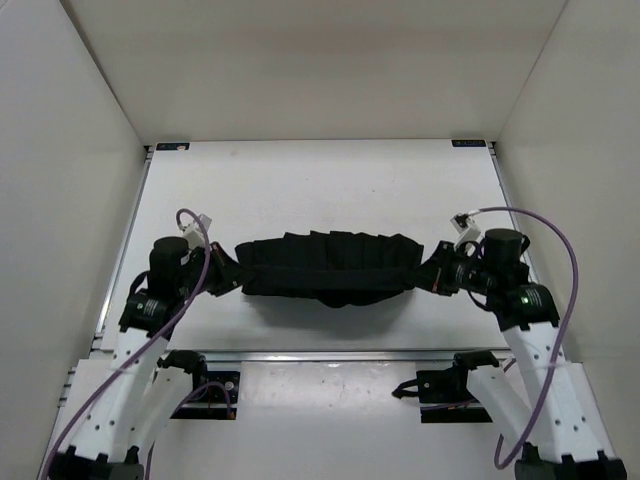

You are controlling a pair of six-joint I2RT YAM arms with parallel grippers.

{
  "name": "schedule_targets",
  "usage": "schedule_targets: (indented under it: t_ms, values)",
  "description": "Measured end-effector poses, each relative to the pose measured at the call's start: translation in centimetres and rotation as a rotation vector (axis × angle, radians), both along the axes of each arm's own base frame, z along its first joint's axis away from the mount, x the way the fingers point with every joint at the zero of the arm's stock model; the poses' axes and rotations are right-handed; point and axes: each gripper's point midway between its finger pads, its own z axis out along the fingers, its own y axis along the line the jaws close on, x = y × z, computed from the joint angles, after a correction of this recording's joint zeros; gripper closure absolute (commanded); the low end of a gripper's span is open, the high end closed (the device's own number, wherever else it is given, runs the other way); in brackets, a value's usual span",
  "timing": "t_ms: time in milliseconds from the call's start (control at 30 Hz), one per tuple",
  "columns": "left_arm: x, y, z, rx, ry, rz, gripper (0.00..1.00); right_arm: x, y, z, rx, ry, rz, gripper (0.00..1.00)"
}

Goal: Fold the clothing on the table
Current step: Fold the skirt

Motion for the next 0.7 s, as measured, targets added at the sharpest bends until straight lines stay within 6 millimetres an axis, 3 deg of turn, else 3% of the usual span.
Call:
schedule_targets:
  t_ms: [200, 333, 367, 400, 433, 467, 533, 633, 700]
  values:
    - [4.7, 0.2, -2.6, -0.003, 0.074, 0.019, 1.0, 5.7, 0.1, -2.5, 0.089, 0.116, -0.043, 1.0]
    - [9.0, -0.1, -5.7, 0.01, 0.171, 0.008, 1.0, 10.1, -0.1, -4.6, 0.157, 0.192, -0.098, 0.99]
    - [10.4, -0.3, -6.3, 0.011, 0.184, 0.006, 0.93, 11.5, -0.2, -5.3, 0.168, 0.2, -0.117, 1.0]
    - [11.8, -0.4, -7.0, 0.011, 0.19, 0.006, 0.75, 12.8, -0.4, -6.0, 0.179, 0.206, -0.136, 0.99]
    - [13.3, -0.5, -7.8, 0.004, 0.201, 0.001, 0.54, 14.2, -0.6, -6.9, 0.184, 0.213, -0.157, 0.81]
    - [14.9, -0.5, -8.4, -0.003, 0.2, 0.005, 0.49, 15.6, -0.8, -7.8, 0.183, 0.222, -0.183, 0.58]
    - [18.4, 0.5, -9.9, -0.038, 0.2, 0.054, 0.32, 19.2, -2.1, -9.0, 0.16, 0.217, -0.247, 0.39]
    - [21.6, 2.5, -11.1, -0.099, 0.198, 0.125, 0.24, 25.2, -4.2, -8.8, 0.114, 0.153, -0.313, 0.32]
    - [22.2, 3.8, -10.8, -0.123, 0.186, 0.168, 0.22, 27.6, -5.2, -7.5, 0.086, 0.081, -0.333, 0.32]
